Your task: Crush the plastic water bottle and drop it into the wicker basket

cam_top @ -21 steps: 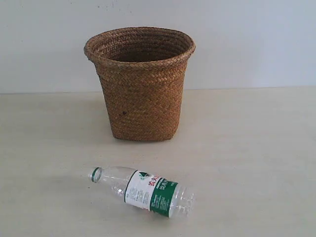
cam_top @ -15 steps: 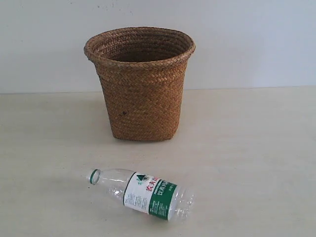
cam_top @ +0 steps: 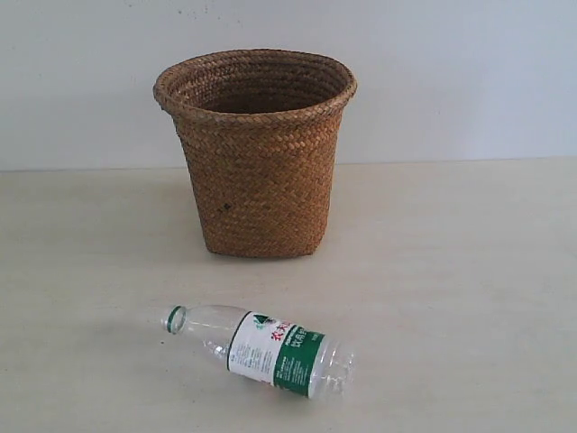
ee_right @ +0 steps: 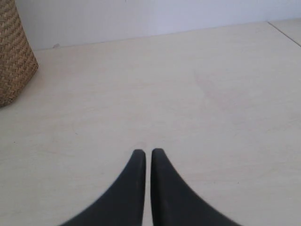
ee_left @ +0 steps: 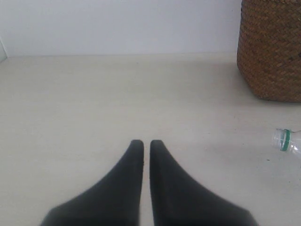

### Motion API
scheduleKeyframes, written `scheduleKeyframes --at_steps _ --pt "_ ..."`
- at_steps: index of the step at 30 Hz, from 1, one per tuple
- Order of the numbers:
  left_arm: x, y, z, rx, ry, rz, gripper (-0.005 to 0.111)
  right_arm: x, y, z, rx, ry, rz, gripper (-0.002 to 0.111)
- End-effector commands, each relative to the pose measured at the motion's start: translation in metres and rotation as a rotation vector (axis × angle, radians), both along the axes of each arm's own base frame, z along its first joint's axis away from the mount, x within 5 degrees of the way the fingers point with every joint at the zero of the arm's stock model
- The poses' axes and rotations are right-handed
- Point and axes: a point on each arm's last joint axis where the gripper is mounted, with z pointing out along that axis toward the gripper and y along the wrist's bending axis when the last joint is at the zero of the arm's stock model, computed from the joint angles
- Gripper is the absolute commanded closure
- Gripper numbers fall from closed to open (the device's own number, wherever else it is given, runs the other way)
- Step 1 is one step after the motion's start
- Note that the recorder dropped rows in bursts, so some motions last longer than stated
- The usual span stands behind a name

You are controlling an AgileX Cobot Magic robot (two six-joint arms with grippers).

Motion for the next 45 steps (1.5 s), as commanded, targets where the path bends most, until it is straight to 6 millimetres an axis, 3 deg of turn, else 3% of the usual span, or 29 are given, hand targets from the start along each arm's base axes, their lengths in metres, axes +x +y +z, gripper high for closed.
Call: scheduleKeyframes --at_steps 1,9,17,24,28,32,36,38,42,45 --pt "0.000 0.000 -0.001 -0.016 -0.002 0.005 0.103 0.000 0.000 0.001 -0.009 -0.010 -0.002 0.107" --pt "0.000 0.000 0.000 -0.016 -0.007 0.006 0.103 0.000 0.000 0.001 -0.009 -0.010 -0.002 0.107" --pt "0.003 -0.005 0.015 -0.448 -0.185 0.025 0.103 0.000 0.000 0.001 -0.009 -0.010 -0.002 0.107" --pt "0.003 -0.002 0.024 -0.532 -0.282 0.045 0.103 0.000 0.000 0.001 -0.009 -0.010 -0.002 0.107" --pt "0.002 0.002 0.032 -0.804 -0.387 0.084 0.103 0.000 0.000 0.001 -0.009 -0.010 -0.002 0.107" --pt "0.000 0.008 0.040 -0.787 -0.490 0.102 0.103 0.000 0.000 0.001 -0.009 -0.010 -0.002 0.107" --pt "0.001 0.007 0.039 -0.928 -0.479 0.107 0.103 0.000 0.000 0.001 -0.009 -0.010 -0.002 0.107" --pt "0.000 0.006 0.040 -0.873 -0.474 0.094 0.103 0.000 0.000 0.001 -0.009 -0.010 -0.002 0.107" --pt "-0.009 0.001 0.085 -0.684 -0.535 -0.011 0.103 0.000 0.000 0.001 -0.009 -0.010 -0.002 0.107" --pt "-0.003 -0.005 0.120 -0.505 -0.423 -0.074 0.103 0.000 0.000 0.001 -0.009 -0.010 -0.002 0.107"
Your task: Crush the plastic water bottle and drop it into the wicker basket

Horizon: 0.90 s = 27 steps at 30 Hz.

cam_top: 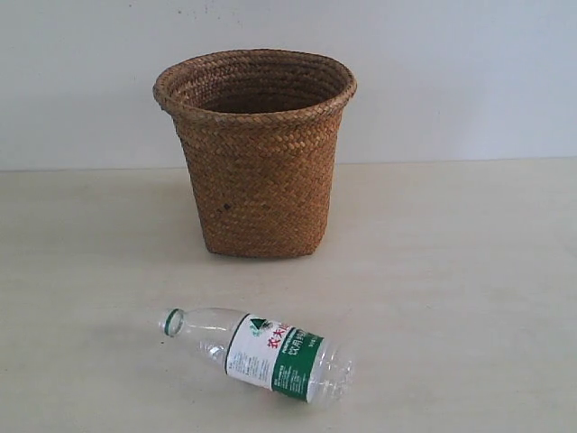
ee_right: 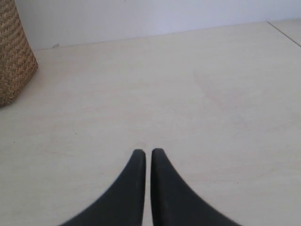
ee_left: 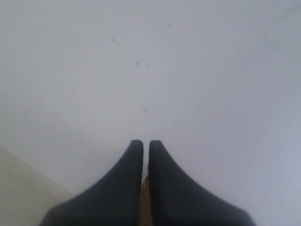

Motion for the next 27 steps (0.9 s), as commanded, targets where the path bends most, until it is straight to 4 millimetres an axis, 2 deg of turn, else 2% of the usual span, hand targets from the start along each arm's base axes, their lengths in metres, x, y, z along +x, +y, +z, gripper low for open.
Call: scheduleKeyframes --at_steps 1,2,7,10,11,12,14,15,16,17,18,20,21,24,27 --pt "0.011 -0.009 0.047 0.292 0.141 -0.073 0.103 0.000 0.000 0.001 -0.009 -0.010 -0.002 0.107" --pt "0.025 -0.014 0.063 0.458 0.265 -0.129 0.103 0.000 0.000 0.001 -0.009 -0.010 -0.002 0.107" --pt "0.074 -0.032 0.078 0.903 0.505 -0.360 0.103 0.000 0.000 0.001 -0.009 -0.010 -0.002 0.107" --pt "0.099 -0.046 0.068 1.255 0.564 -0.623 0.103 0.000 0.000 0.001 -0.009 -0.010 -0.002 0.107" --pt "0.105 -0.049 0.064 1.316 0.566 -0.700 0.103 0.000 0.000 0.001 -0.009 -0.010 -0.002 0.107" --pt "0.118 -0.056 0.052 1.430 0.550 -0.843 0.103 0.000 0.000 0.001 -0.009 -0.010 -0.002 0.107" --pt "0.142 -0.063 0.028 1.571 0.501 -1.009 0.103 0.000 0.000 0.001 -0.009 -0.010 -0.002 0.107" --pt "0.152 -0.064 0.017 1.635 0.476 -1.056 0.103 0.000 0.000 0.001 -0.009 -0.010 -0.002 0.107" --pt "0.169 -0.066 -0.002 1.704 0.457 -1.118 0.103 0.000 0.000 0.001 -0.009 -0.010 -0.002 0.107" --pt "0.176 -0.067 -0.008 1.708 0.454 -1.124 0.103 0.000 0.000 0.001 -0.009 -0.010 -0.002 0.107" --pt "0.187 -0.072 -0.023 1.742 0.439 -1.175 0.103 0.000 0.000 0.001 -0.009 -0.010 -0.002 0.107" --pt "0.200 -0.085 -0.039 1.821 0.428 -1.199 0.103 0.000 0.000 0.001 -0.009 -0.010 -0.002 0.107" --pt "0.203 -0.099 -0.047 1.873 0.386 -1.215 0.103 0.000 0.000 0.001 -0.009 -0.010 -0.002 0.107" --pt "0.215 -0.127 -0.063 2.033 0.271 -1.142 0.102 0.000 0.000 0.001 -0.009 -0.010 -0.002 0.107" --pt "0.223 -0.135 -0.082 2.112 0.261 -1.130 0.089 0.000 0.000 0.001 -0.009 -0.010 -0.002 0.107"
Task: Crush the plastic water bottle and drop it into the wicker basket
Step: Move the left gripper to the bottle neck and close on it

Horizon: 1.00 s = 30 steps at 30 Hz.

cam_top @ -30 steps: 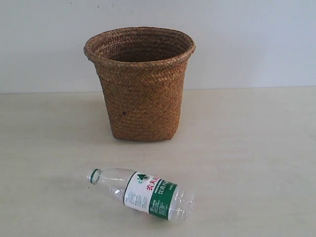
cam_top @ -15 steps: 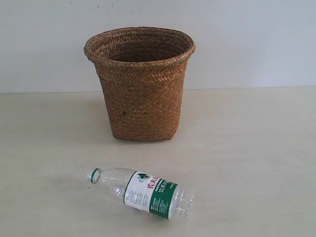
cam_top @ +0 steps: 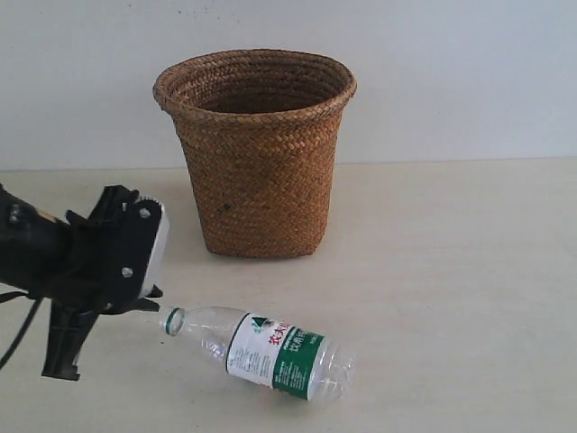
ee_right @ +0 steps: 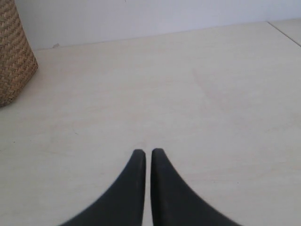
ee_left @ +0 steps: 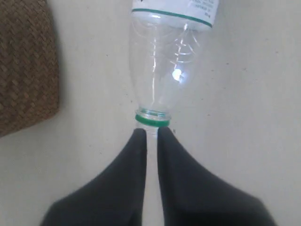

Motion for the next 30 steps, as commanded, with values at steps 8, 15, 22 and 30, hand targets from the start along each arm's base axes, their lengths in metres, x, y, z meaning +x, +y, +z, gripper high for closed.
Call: scheduleKeyframes --at_steps 8,15,22,30 --pt "0.018 -0.014 -0.035 0.076 -0.060 -0.021 0.039 0.000 0.000 0.001 -0.009 -0.010 -0.002 0.107" --pt "0.019 -0.014 -0.039 0.080 -0.050 -0.019 0.037 0.000 0.000 0.001 -0.009 -0.010 -0.002 0.107" --pt "0.022 -0.014 -0.051 0.103 -0.040 -0.029 0.037 0.000 0.000 0.001 -0.009 -0.010 -0.002 0.107" --pt "0.027 -0.015 -0.060 0.116 -0.047 -0.025 0.040 0.000 0.000 0.001 -0.009 -0.010 -0.002 0.107"
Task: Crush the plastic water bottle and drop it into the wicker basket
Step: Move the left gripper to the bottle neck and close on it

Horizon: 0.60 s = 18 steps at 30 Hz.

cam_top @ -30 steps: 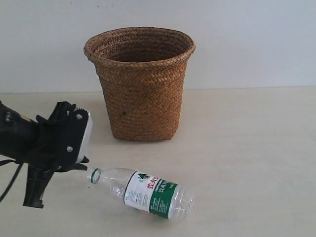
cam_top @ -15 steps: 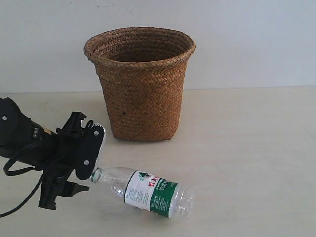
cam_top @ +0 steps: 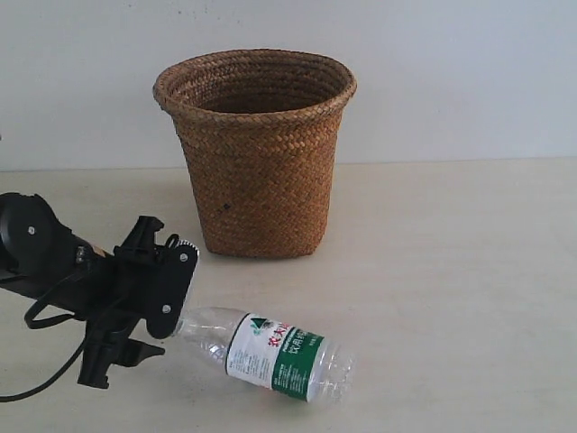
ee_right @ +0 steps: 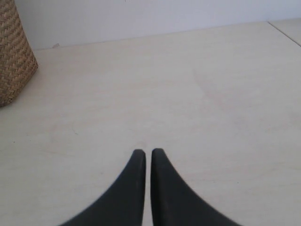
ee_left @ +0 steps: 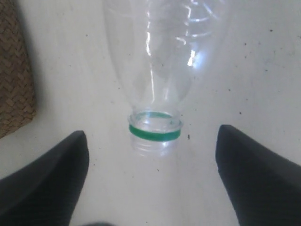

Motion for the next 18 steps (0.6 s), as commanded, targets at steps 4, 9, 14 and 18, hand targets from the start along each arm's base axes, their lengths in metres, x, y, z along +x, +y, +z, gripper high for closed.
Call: scheduleKeyframes --at_steps 4,9,14,18 --pt "0.004 -0.002 -0.009 0.009 0.004 0.003 0.043 0.000 0.000 0.001 -0.009 -0.010 -0.002 0.107" --pt "0.004 -0.003 -0.012 0.017 0.002 -0.009 0.043 0.000 0.000 0.001 -0.009 -0.010 -0.002 0.107" --pt "0.004 -0.014 -0.011 0.017 -0.017 -0.042 0.043 0.000 0.000 0.001 -0.009 -0.010 -0.002 0.107" --pt "0.008 -0.018 -0.013 0.017 -0.017 -0.050 0.043 0.000 0.000 0.001 -0.009 -0.010 -0.002 0.107"
